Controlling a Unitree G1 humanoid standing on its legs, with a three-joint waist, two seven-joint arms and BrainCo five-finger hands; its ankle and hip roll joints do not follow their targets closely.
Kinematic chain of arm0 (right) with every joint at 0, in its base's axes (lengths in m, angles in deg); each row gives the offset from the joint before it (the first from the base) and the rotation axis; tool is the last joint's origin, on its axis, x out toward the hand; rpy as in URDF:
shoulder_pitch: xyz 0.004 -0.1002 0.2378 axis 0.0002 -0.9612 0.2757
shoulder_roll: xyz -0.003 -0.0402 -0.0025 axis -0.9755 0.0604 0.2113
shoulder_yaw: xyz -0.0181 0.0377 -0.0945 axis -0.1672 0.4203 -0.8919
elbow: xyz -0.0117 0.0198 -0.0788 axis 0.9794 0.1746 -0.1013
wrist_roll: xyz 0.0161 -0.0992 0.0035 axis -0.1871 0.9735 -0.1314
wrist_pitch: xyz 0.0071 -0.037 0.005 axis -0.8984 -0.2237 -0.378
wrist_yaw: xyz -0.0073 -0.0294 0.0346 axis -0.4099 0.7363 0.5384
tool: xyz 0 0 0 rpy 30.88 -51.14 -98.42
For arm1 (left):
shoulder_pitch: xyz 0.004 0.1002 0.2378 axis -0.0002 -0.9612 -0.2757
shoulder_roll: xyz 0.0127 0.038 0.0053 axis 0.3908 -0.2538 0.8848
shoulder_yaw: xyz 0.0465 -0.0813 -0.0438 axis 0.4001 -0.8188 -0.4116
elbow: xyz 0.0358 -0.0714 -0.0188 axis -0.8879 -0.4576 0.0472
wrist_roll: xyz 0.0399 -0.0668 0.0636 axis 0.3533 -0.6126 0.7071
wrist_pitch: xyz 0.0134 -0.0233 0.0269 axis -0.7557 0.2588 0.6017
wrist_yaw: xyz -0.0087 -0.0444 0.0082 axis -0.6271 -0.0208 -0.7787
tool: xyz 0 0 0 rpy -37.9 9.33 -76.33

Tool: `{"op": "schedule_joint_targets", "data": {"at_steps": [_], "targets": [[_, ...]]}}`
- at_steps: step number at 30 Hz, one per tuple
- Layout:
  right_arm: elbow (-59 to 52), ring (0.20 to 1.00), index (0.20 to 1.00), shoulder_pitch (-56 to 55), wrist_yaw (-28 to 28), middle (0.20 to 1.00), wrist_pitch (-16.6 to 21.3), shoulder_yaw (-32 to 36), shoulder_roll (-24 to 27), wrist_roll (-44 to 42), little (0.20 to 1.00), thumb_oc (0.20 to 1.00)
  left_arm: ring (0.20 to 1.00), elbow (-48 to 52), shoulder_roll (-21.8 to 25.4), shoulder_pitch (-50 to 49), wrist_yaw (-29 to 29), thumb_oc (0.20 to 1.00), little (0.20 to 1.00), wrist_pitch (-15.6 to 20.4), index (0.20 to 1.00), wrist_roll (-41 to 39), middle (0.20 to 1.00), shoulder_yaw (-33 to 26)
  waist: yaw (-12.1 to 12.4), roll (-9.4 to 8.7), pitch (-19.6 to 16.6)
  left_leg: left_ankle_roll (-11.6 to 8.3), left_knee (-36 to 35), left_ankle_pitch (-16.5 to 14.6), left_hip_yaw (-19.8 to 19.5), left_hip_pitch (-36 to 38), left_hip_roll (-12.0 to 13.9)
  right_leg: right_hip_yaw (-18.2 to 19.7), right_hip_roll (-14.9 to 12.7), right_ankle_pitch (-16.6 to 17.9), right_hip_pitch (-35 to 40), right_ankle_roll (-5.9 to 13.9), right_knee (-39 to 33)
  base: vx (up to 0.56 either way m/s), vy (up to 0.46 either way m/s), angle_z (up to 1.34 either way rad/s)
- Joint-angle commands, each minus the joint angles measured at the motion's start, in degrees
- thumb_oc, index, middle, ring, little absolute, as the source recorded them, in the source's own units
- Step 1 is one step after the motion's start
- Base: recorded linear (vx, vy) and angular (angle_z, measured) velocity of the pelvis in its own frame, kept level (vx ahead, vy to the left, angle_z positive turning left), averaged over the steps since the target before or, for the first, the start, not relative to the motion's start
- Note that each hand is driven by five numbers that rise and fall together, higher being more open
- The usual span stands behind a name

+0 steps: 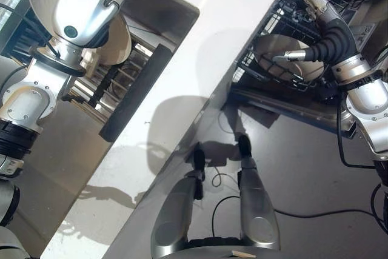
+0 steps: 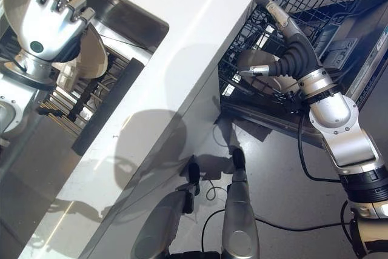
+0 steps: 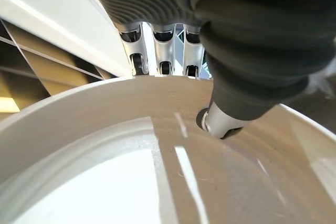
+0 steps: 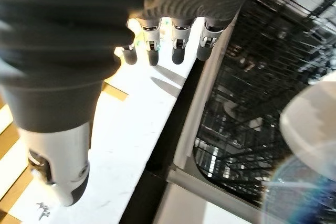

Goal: Pick up plates and place into dishwasher.

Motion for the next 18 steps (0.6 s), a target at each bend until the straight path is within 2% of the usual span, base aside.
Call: {"op": "schedule_joint_targets", "data": {"at_steps": [1,10,14,18], "targets": [[-2.5,1.0,1.0,-1.1,0.3,1.0,1.3,3.1,3.3,-1.7,1.0,1.0,0.2,-0.5,0.5,-1.2,-0.8,0.2,0.2,-1.4,0.2,-0.1,0.2,-2.4,-1.4,0.23,-4.0,-0.99,-0.3,0.9,-1.8,-0.8,-1.1,-2.9,-3.4,-1.3,1.5,0.08,1.1,0.02,0.038,0.01],[-2.8,1.0,1.0,-2.7,2.5,1.0,1.3,4.2,4.4,-2.4,1.0,1.0,0.2,-0.4,0.5,-4.6,-1.7,0.2,0.2,-2.6,0.2,-1.3,0.2,-4.0,-1.7,1.05,-5.8,-1.23,-1.0,0.9,-1.7,0.6,-1.4,-2.8,-3.7,-1.7,2.4,0.04,1.1,0.03,0.051,0.01],[-2.9,1.0,1.0,-3.0,2.9,1.0,1.0,4.5,4.6,-2.8,1.0,1.0,0.2,-1.2,0.2,-6.7,-5.2,0.2,0.2,-6.6,0.2,-5.8,0.2,-6.1,-1.4,1.03,-6.8,-1.24,-1.1,0.8,-1.8,1.4,-1.5,-3.0,-3.9,-2.1,3.1,0.01,1.3,0.01,0.008,0.0],[-3.3,1.0,1.0,-4.3,3.0,1.0,1.2,5.3,3.8,-2.5,1.0,1.0,0.2,-1.7,-0.3,-9.7,-11.9,0.2,0.2,-10.3,0.2,-10.5,0.2,-11.0,-0.7,0.71,-7.8,-1.26,-1.3,0.6,-2.1,2.2,-1.5,-3.5,-4.1,-2.7,4.1,-0.09,1.2,0.0,0.0,0.0]]}}
